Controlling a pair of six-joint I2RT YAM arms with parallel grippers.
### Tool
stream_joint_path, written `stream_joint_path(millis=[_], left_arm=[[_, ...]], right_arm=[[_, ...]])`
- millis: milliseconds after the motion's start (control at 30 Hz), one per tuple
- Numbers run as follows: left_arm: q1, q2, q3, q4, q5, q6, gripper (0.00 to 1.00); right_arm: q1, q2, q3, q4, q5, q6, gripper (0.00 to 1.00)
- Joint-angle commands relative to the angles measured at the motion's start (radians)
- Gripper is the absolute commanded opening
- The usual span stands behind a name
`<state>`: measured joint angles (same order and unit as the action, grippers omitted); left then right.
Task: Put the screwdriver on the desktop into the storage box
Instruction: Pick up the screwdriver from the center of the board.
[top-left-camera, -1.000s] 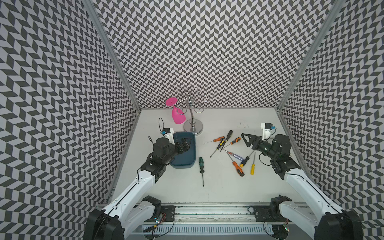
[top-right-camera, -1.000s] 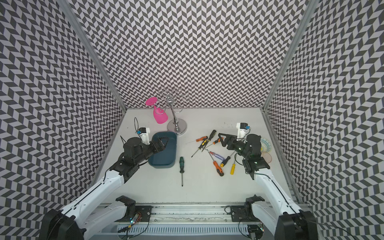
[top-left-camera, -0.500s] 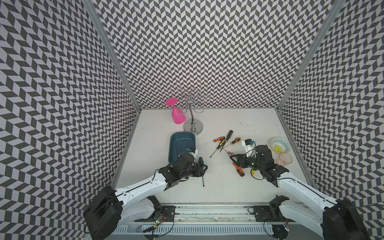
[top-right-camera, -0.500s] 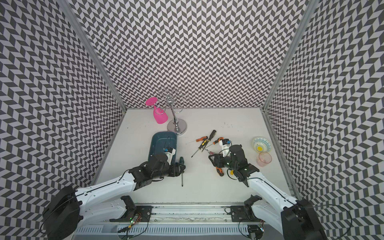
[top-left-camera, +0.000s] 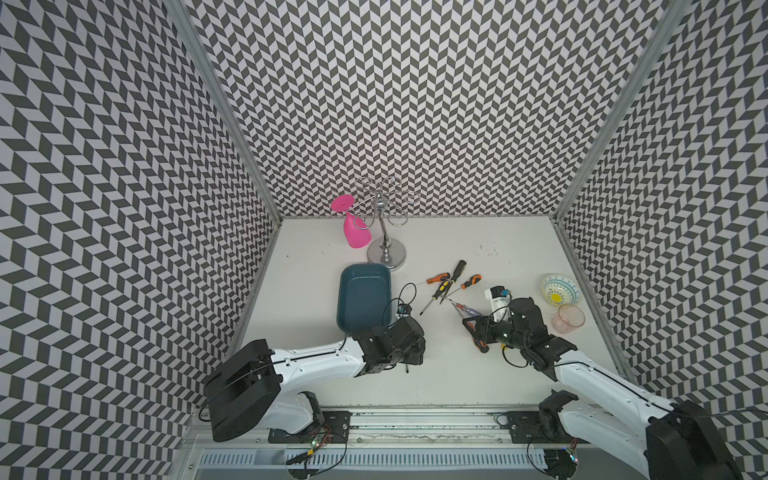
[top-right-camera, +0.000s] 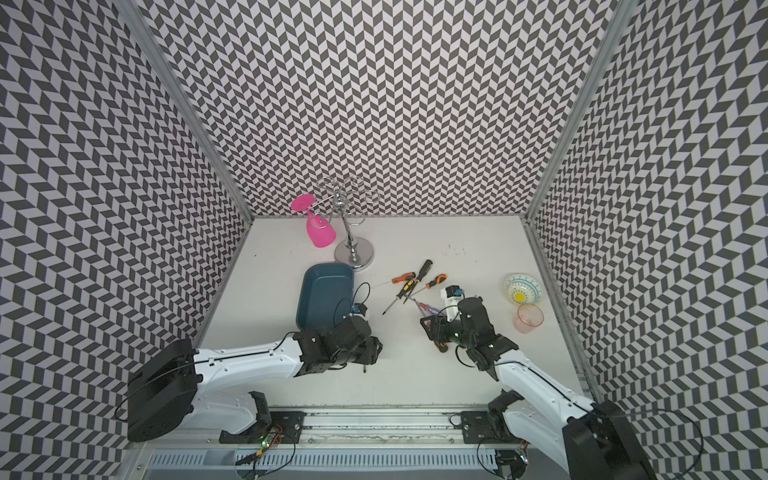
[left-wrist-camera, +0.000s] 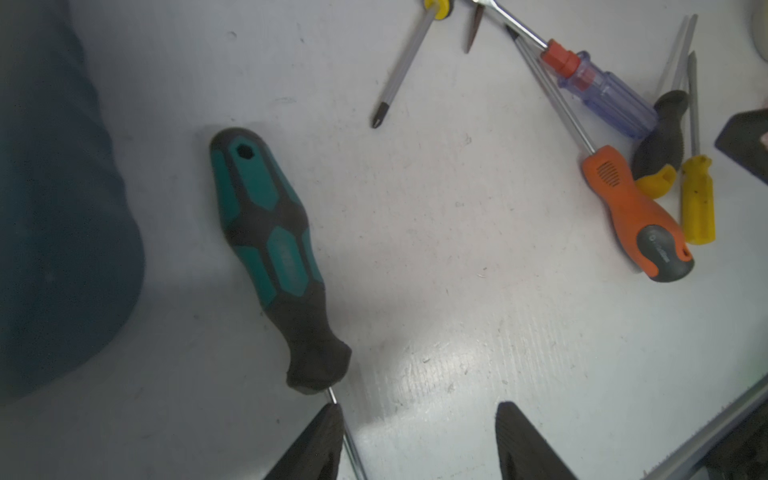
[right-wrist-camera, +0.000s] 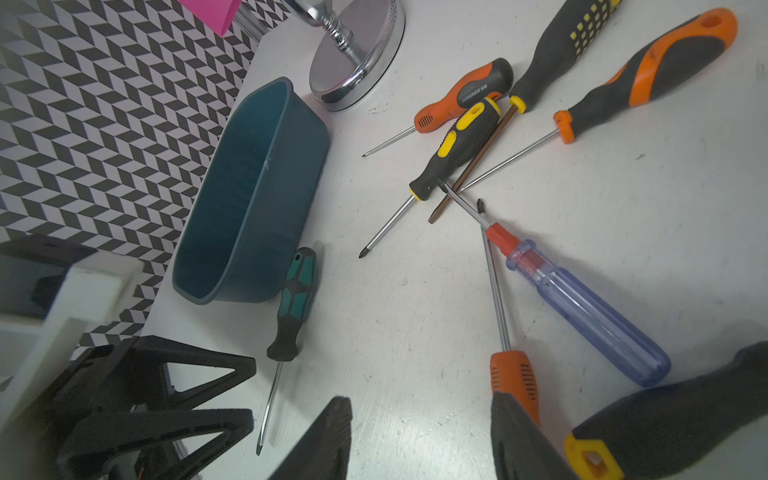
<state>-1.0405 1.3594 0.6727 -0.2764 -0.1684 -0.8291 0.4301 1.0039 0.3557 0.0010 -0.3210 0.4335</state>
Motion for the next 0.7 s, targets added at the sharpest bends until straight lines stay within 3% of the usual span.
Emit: stream_joint_path(millis=[0,300,667], left_arm=[[-0.006,-0.003,0.020,-0.078,-0.091,-0.049,0.65],[-0.001,0.103,0.079,-0.132,-0.141,-0.068,0.65],[0.032,0.177,0.117,-0.082,-0.121,-0.013,0.58]], right_arm=[[0.007,-0.009,-0.016,0.057,0.019,0.007,0.57],[0.010,0.000,-0.033,0.074,0.013,0.025,0.57],[0.011,0.017,-0.063,0.104,0.007,0.043,0.57]])
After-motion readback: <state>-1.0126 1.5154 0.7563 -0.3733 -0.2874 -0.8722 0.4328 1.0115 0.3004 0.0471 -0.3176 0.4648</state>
